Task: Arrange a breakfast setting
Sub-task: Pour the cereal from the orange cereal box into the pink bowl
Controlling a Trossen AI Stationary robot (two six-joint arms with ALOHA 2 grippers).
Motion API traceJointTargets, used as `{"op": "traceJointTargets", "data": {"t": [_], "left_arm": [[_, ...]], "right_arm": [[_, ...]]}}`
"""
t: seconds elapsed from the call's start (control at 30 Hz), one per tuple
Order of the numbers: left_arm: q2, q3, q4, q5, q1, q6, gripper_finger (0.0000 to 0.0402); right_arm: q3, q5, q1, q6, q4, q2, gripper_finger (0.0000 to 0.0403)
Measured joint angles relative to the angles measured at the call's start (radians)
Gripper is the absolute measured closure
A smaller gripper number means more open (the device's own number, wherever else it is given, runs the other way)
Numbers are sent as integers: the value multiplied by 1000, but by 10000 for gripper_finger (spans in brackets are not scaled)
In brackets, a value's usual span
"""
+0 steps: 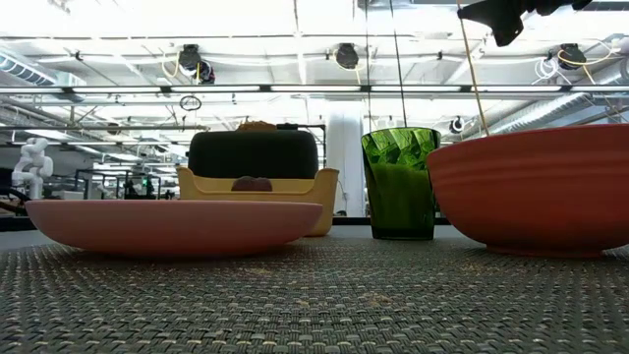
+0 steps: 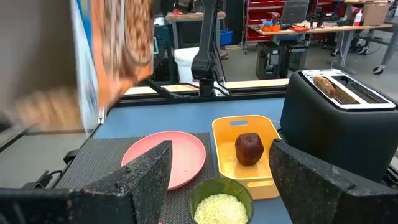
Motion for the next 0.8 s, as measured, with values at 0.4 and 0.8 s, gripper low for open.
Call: {"op": "traceJointTargets", "data": {"t": [0.4, 0.8], "left_arm": [[-32, 0, 268, -111, 33, 327, 215], [-9, 0, 466, -110, 118, 482, 215]], "right_arm": [[0, -3, 1, 0, 91, 57, 145], [0, -4, 1, 0, 464, 269, 145]]}}
